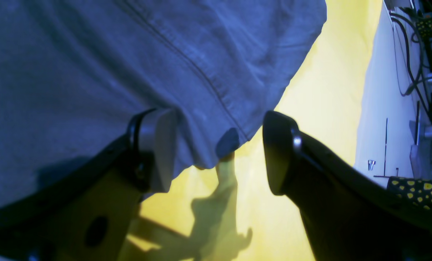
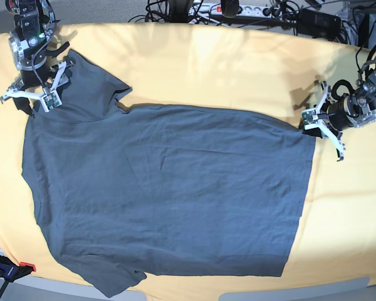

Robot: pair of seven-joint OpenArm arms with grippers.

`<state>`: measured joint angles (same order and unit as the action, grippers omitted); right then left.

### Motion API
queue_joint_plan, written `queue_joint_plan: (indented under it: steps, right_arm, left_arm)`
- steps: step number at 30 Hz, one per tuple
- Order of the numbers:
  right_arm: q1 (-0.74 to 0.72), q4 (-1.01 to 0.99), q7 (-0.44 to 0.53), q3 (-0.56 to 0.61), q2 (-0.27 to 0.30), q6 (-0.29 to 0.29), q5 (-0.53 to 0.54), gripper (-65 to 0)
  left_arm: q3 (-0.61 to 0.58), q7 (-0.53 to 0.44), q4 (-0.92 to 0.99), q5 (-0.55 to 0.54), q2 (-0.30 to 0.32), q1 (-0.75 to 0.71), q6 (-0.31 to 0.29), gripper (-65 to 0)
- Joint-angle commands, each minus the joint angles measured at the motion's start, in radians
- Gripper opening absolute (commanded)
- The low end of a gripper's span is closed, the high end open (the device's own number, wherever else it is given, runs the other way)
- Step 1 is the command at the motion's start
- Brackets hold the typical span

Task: Fold the T-shirt properly
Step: 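Move both grippers down to the shirt's shoulder-to-hem edge, then grasp the grey shirt edge with both grippers and pull it toward the arms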

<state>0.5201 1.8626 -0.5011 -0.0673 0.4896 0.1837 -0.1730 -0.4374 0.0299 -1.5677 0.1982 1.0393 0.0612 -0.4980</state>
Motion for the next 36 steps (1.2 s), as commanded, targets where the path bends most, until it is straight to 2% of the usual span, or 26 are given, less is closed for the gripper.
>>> queue_joint_plan:
  steps: [1,4,6,8,13,18,22,25,32,36]
  right_arm:
    - [-0.002,0.004,-0.015,-0.006,0.013,0.0,-0.001,-31.6]
    - [-0.002,0.004,-0.016,-0.006,0.012,0.009,0.056,-41.6]
    - [-0.003,0.004,-0.016,-0.006,0.012,0.047,0.065,-49.2]
    - [-0.003,0.005,-0.016,-0.006,0.012,0.06,0.065,-64.6]
    - [-0.002,0.032,-0.017,-0.006,0.013,0.001,0.061,-65.0]
    - [0.016,0.127,-0.097,-0.006,0.019,0.0,0.061,-65.0]
    - [0.078,0.212,-0.106,-0.006,0.069,-0.001,0.061,-65.0]
    - [0.13,0.269,-0.114,-0.006,0.106,-0.002,0.061,-65.0]
    - [0.251,0.329,-0.151,-0.008,0.163,-0.016,0.061,-65.0]
    - [0.325,0.353,-0.161,-0.008,0.196,-0.047,-0.008,-65.0]
  left_arm:
    - [0.006,0.008,-0.003,-0.001,0.022,0.008,-0.002,-65.0]
    - [0.006,0.008,-0.003,-0.001,0.022,0.009,-0.002,-65.0]
    - [0.006,0.008,-0.003,-0.001,0.022,0.009,-0.002,-65.0]
    - [0.006,0.008,-0.003,-0.001,0.022,0.009,-0.002,-65.0]
    - [0.006,0.008,-0.003,-0.001,0.022,0.015,-0.003,-65.0]
    - [0.006,0.007,-0.013,-0.001,0.037,0.023,-0.008,-65.0]
    - [0.006,0.008,-0.052,-0.007,0.071,0.023,-0.01,-65.0]
    - [0.006,0.008,-0.104,-0.066,0.114,0.022,-0.013,-65.0]
    - [0.006,0.031,-0.212,-0.216,0.219,0.022,-0.19,-65.0]
    - [0.006,0.03,-0.25,-0.28,0.297,0.022,-0.2,-65.0]
